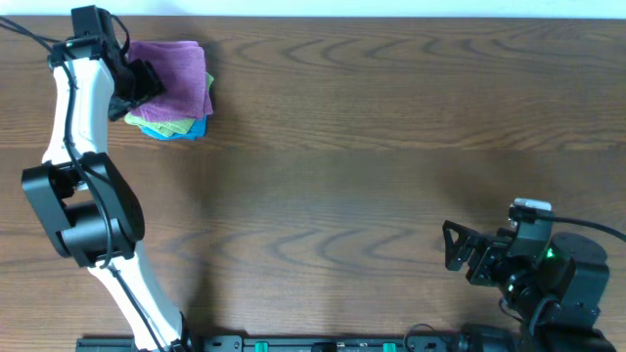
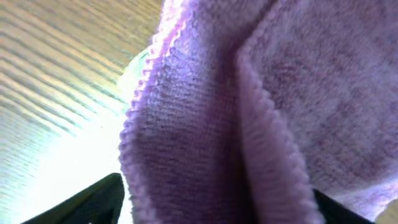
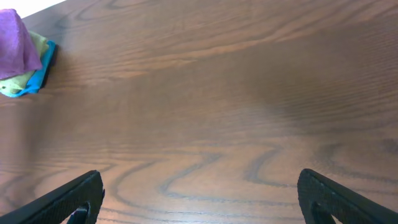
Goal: Fold the cloth
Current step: 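Lower the cloth onto the stack and open the left gripper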
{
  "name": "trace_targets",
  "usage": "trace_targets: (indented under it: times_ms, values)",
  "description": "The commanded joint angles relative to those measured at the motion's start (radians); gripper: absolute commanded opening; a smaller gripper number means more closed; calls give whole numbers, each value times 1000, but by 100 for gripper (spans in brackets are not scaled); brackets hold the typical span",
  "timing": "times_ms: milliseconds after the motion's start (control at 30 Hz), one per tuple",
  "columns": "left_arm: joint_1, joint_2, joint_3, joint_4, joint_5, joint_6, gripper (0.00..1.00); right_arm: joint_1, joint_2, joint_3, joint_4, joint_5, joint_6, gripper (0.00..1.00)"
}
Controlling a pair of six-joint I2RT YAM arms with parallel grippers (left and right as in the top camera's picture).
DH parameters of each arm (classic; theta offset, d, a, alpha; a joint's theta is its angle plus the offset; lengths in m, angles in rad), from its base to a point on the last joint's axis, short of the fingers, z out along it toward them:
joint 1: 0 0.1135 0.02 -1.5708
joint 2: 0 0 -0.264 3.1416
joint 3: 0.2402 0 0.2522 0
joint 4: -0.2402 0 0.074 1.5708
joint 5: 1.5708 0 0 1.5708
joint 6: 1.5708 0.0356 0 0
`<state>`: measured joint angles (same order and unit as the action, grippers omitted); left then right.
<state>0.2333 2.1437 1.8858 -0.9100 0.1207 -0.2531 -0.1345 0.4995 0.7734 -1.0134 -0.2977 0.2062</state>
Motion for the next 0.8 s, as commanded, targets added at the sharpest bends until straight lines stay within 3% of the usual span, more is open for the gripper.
trace_targets:
  times_ms: [0,33,767]
  values:
    - [14,5,-10,-12,-24,15,92,-5,-3,-5,-1,3,18,99]
    - [17,3,-10,-17,-25,15,98,-5,-3,-5,-1,3,18,99]
    - [37,-128,-9,-40,-16,23,95,-5,-3,-5,-1,3,18,99]
